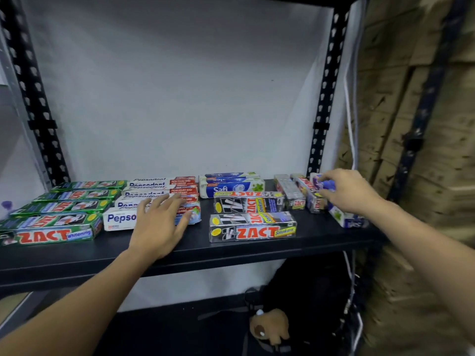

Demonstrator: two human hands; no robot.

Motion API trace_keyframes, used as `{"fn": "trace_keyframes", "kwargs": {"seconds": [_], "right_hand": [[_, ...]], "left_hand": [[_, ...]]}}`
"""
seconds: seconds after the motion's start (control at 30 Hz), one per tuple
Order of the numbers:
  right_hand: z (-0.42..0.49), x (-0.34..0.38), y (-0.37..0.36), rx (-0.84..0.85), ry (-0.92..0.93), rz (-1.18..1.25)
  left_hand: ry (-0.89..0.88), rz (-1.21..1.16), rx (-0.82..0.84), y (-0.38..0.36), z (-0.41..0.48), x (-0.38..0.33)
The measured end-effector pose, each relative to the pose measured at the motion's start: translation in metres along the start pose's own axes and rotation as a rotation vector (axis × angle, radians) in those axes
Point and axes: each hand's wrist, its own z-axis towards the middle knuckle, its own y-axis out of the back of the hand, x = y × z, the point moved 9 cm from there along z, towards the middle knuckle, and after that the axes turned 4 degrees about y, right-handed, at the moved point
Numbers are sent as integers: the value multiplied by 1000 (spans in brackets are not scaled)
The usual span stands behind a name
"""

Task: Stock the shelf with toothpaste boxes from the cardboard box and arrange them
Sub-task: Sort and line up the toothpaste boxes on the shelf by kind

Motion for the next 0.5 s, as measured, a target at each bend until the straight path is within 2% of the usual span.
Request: {"fn": "trace_keyframes", "kwargs": {"seconds": [0.1, 0.23, 0.5], "right_hand": [[-19, -33, 6, 14, -120, -19], [-41, -48, -9, 80, -203, 56], [-54, -40, -20, -86, -232, 53]], "left_hand": [[41, -93, -21, -1, 3, -10], [-7, -90, 2, -10, 7, -19], [-1, -118, 13, -14, 8, -14]]}}
